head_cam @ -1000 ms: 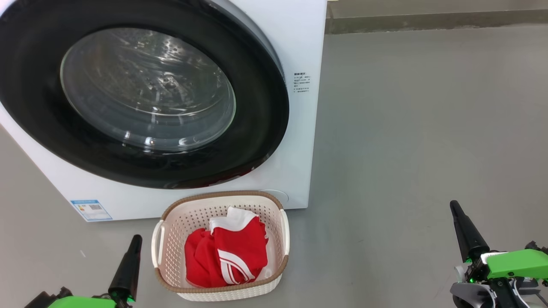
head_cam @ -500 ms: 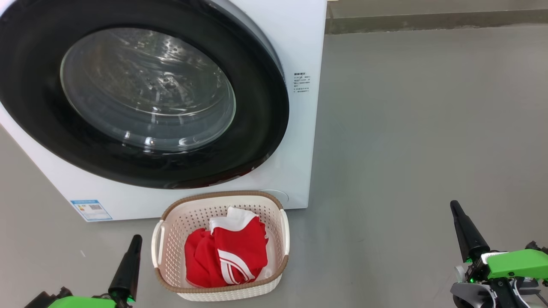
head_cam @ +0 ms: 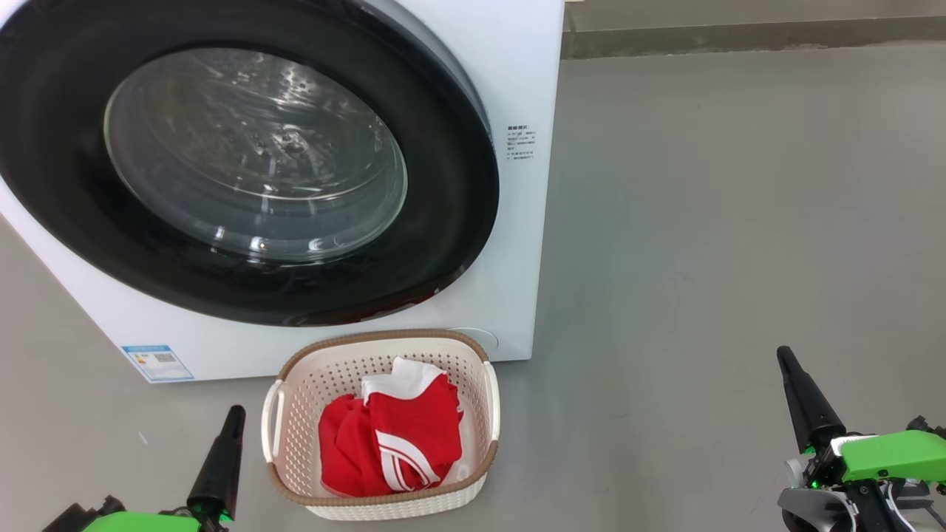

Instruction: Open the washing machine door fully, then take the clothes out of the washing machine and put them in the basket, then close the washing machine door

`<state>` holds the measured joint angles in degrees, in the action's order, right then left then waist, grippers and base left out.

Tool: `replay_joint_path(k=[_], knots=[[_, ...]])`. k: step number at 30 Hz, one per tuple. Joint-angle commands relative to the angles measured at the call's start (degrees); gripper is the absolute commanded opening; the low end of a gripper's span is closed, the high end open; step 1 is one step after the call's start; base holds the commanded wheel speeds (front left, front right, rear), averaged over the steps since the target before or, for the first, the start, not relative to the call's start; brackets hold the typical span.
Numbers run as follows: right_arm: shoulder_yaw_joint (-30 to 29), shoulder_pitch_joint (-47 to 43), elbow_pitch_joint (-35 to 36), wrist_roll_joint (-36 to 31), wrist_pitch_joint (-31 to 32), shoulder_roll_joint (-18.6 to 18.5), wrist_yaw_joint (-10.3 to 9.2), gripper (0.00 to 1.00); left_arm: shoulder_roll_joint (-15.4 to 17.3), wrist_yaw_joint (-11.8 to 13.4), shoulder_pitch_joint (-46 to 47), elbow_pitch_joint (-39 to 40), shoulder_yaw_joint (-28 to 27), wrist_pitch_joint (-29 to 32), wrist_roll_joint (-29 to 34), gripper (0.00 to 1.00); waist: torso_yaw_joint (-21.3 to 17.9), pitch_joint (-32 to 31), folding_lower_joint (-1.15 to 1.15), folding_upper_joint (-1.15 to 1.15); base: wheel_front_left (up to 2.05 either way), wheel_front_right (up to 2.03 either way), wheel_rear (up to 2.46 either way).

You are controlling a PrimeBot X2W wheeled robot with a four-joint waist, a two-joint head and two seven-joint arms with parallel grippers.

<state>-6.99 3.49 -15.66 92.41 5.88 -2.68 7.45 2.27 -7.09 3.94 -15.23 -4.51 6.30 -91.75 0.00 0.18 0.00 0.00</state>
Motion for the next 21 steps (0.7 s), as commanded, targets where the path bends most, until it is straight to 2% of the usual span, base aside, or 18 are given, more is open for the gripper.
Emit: replay_joint_path(k=[1, 21], knots=[[0.90, 2.66, 1.66, 0.11, 0.26, -0.54, 0.03, 0.00, 0.61, -0.40, 2.24, 1.20, -2.02, 0.20, -0.40, 0.00, 0.00, 0.00, 0.00, 0.00, 0.00, 0.00, 0.00], [0.78, 2.67, 1.65, 0.00, 0.36, -0.45, 0.03, 0.00, 0.61, -0.40, 2.24, 1.20, -2.02, 0.19, -0.41, 0.00, 0.00, 0.00, 0.00, 0.00, 0.00, 0.00, 0.00]])
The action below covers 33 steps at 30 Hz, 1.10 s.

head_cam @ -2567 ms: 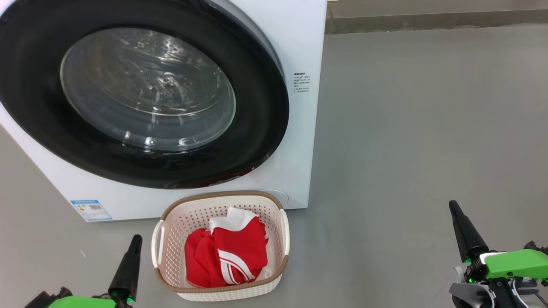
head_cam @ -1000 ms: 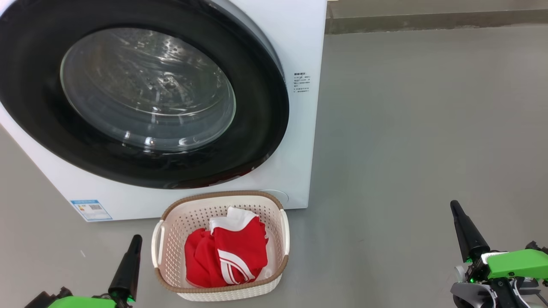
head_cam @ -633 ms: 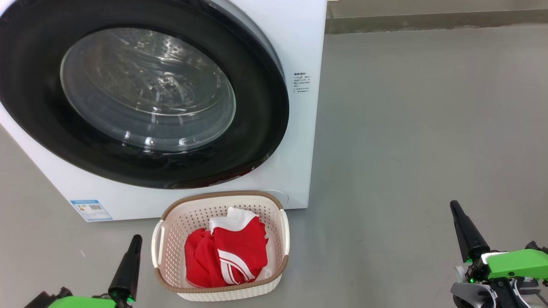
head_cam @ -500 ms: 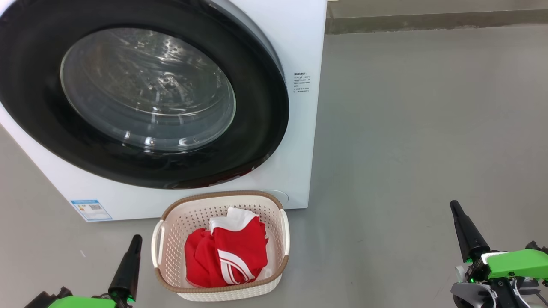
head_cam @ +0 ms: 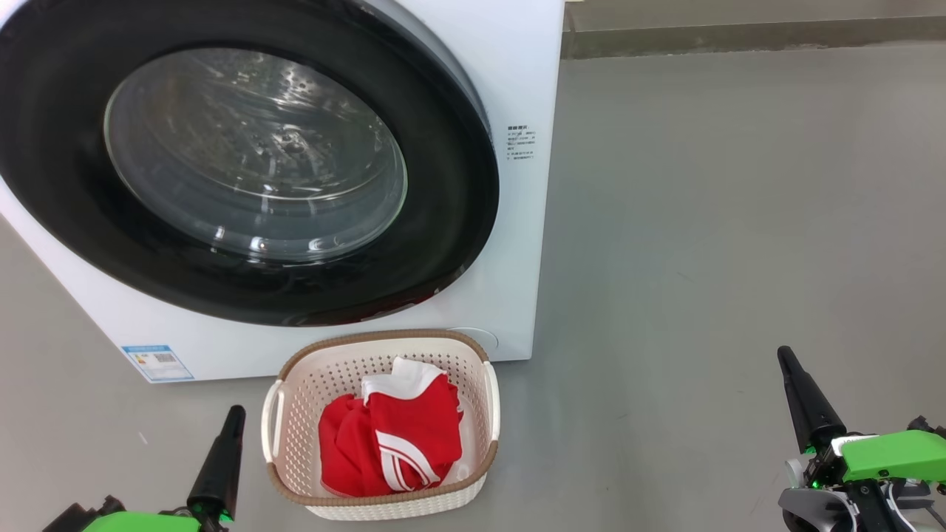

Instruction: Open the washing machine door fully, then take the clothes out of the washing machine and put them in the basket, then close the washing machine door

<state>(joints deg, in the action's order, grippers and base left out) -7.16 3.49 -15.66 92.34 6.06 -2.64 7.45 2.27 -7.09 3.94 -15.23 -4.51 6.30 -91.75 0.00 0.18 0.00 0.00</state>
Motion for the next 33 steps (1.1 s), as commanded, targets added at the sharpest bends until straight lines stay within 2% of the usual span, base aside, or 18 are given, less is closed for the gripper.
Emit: replay_joint_path(k=[1, 33], knots=[[0.94, 2.67, 1.65, 0.07, 0.19, -0.48, 0.03, 0.00, 0.61, -0.40, 2.24, 1.20, -2.02, 0.19, -0.41, 0.00, 0.00, 0.00, 0.00, 0.00, 0.00, 0.00, 0.00], [0.80, 2.68, 1.65, -0.04, 0.30, -0.39, 0.03, 0.00, 0.61, -0.40, 2.24, 1.20, -2.01, 0.19, -0.41, 0.00, 0.00, 0.00, 0.00, 0.00, 0.00, 0.00, 0.00]])
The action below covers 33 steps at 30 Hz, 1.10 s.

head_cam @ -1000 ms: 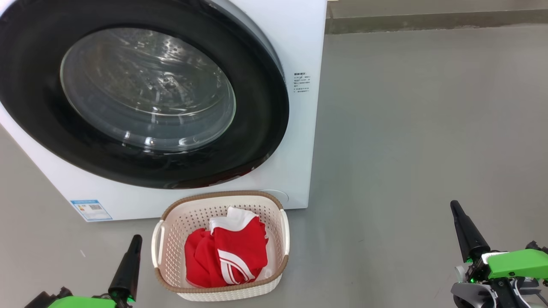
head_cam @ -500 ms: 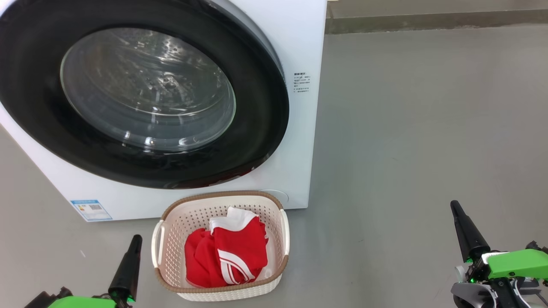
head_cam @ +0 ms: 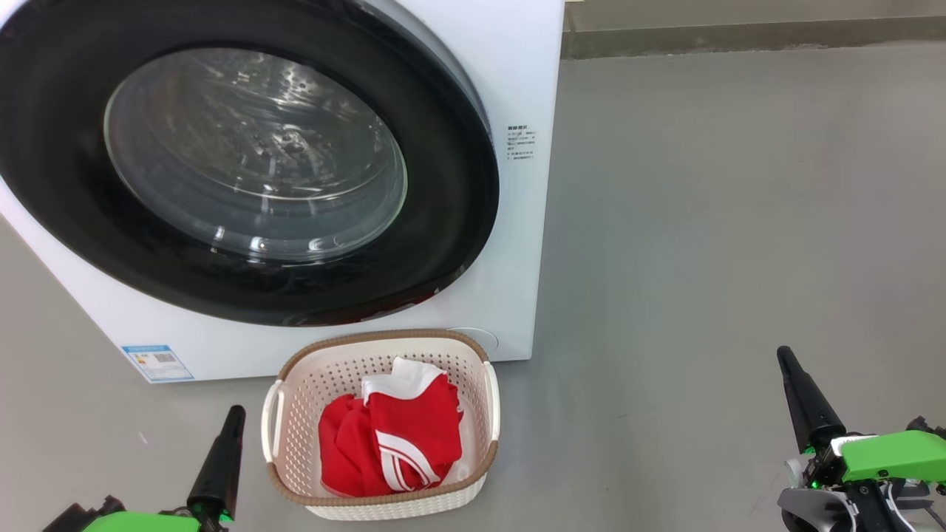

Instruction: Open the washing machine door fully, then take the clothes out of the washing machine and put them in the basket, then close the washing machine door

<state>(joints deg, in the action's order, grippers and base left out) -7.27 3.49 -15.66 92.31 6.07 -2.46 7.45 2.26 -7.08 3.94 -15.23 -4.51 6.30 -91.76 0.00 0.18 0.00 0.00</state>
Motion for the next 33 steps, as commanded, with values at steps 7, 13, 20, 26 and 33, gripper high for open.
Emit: replay_joint_path(k=[7, 13, 20, 26, 33], knots=[[0.88, 2.68, 1.65, -0.04, 0.31, -0.56, 0.03, 0.00, 0.62, -0.41, 2.24, 1.20, -2.01, 0.19, -0.40, 0.00, 0.00, 0.00, 0.00, 0.00, 0.00, 0.00, 0.00], [0.86, 2.68, 1.64, -0.05, 0.32, -0.55, 0.03, 0.00, 0.62, -0.41, 2.24, 1.20, -2.01, 0.19, -0.40, 0.00, 0.00, 0.00, 0.00, 0.00, 0.00, 0.00, 0.00], [0.85, 2.68, 1.64, -0.07, 0.34, -0.53, 0.03, 0.00, 0.62, -0.41, 2.24, 1.20, -2.01, 0.18, -0.40, 0.00, 0.00, 0.00, 0.00, 0.00, 0.00, 0.00, 0.00], [0.83, 2.68, 1.64, -0.08, 0.35, -0.52, 0.03, 0.00, 0.62, -0.41, 2.24, 1.20, -2.01, 0.18, -0.41, 0.00, 0.00, 0.00, 0.00, 0.00, 0.00, 0.00, 0.00], [0.82, 2.69, 1.64, -0.09, 0.36, -0.51, 0.03, 0.00, 0.62, -0.41, 2.24, 1.20, -2.01, 0.18, -0.41, 0.00, 0.00, 0.00, 0.00, 0.00, 0.00, 0.00, 0.00]])
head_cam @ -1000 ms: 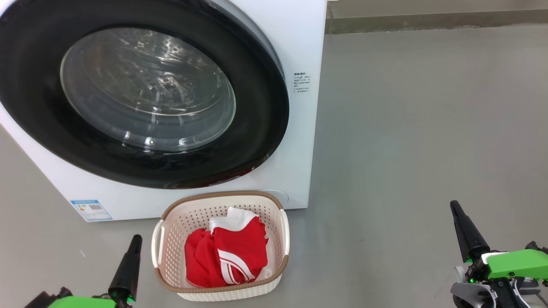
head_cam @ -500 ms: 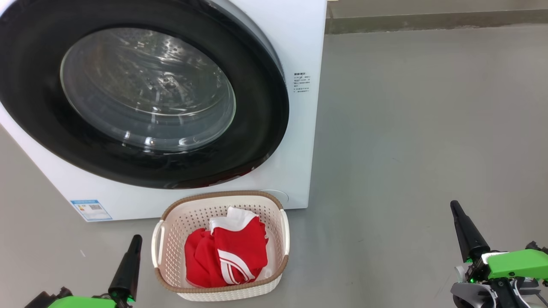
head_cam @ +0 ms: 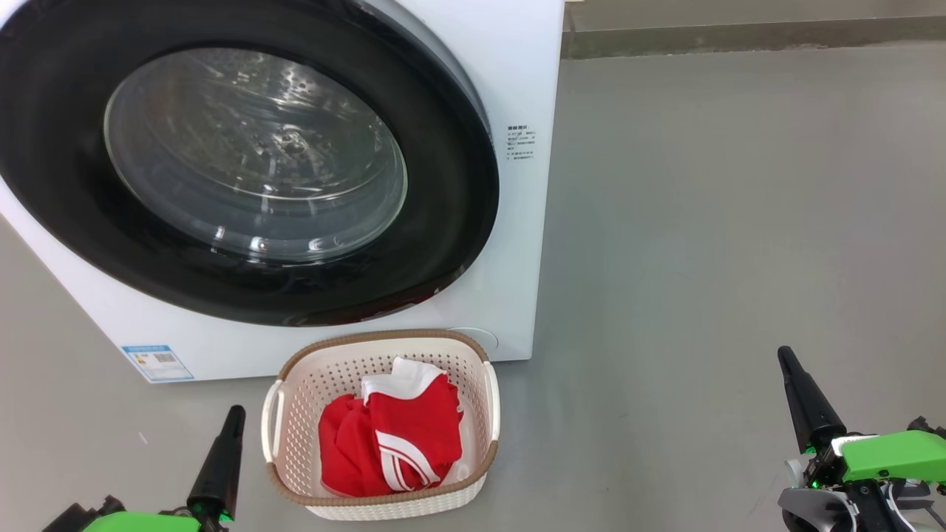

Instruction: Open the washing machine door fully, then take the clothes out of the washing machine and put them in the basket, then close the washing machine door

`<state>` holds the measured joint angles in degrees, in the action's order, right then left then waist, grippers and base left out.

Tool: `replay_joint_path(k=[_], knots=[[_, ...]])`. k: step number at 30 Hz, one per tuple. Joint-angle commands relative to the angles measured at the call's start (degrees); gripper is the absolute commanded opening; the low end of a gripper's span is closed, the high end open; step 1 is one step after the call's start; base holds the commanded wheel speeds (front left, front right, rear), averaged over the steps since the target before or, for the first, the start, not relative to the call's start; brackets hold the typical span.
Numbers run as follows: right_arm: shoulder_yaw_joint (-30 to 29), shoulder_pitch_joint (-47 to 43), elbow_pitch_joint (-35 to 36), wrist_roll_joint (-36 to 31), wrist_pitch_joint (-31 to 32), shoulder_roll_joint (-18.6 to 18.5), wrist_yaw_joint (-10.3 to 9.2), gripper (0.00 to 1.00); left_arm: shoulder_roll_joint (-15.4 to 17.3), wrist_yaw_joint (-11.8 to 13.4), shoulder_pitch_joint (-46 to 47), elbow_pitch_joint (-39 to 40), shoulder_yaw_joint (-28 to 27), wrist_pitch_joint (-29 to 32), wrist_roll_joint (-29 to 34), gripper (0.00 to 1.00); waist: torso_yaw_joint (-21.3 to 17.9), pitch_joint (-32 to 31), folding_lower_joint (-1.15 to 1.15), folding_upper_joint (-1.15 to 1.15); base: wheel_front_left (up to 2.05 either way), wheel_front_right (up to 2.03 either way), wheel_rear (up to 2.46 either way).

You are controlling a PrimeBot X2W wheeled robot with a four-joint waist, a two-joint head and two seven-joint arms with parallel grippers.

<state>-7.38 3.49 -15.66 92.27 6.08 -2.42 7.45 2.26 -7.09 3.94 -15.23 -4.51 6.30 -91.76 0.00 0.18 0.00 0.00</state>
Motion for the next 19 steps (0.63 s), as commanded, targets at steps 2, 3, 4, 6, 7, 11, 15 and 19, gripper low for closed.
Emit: replay_joint_path(k=[2, 3, 4, 6, 7, 11, 15, 19], knots=[[0.92, 2.69, 1.64, -0.05, 0.35, -0.54, 0.03, 0.00, 0.62, -0.40, 2.24, 1.20, -2.01, 0.18, -0.41, 0.00, 0.00, 0.00, 0.00, 0.00, 0.00, 0.00, 0.00], [0.92, 2.69, 1.64, -0.05, 0.36, -0.54, 0.03, 0.00, 0.62, -0.40, 2.24, 1.20, -2.01, 0.18, -0.41, 0.00, 0.00, 0.00, 0.00, 0.00, 0.00, 0.00, 0.00], [0.92, 2.69, 1.64, -0.06, 0.36, -0.54, 0.03, 0.00, 0.62, -0.40, 2.24, 1.20, -2.01, 0.18, -0.41, 0.00, 0.00, 0.00, 0.00, 0.00, 0.00, 0.00, 0.00], [0.91, 2.69, 1.64, -0.06, 0.36, -0.54, 0.03, 0.00, 0.62, -0.40, 2.24, 1.20, -2.01, 0.18, -0.41, 0.00, 0.00, 0.00, 0.00, 0.00, 0.00, 0.00, 0.00], [0.91, 2.69, 1.64, -0.06, 0.36, -0.54, 0.03, 0.00, 0.62, -0.40, 2.24, 1.20, -2.01, 0.18, -0.41, 0.00, 0.00, 0.00, 0.00, 0.00, 0.00, 0.00, 0.00], [0.90, 2.69, 1.64, -0.07, 0.37, -0.53, 0.03, 0.00, 0.62, -0.40, 2.24, 1.20, -2.01, 0.18, -0.41, 0.00, 0.00, 0.00, 0.00, 0.00, 0.00, 0.00, 0.00], [0.89, 2.69, 1.64, -0.08, 0.38, -0.53, 0.03, 0.00, 0.62, -0.40, 2.24, 1.20, -2.00, 0.18, -0.41, 0.00, 0.00, 0.00, 0.00, 0.00, 0.00, 0.00, 0.00], [0.89, 2.69, 1.64, -0.08, 0.38, -0.52, 0.03, 0.00, 0.62, -0.40, 2.24, 1.20, -2.00, 0.18, -0.41, 0.00, 0.00, 0.00, 0.00, 0.00, 0.00, 0.00, 0.00]])
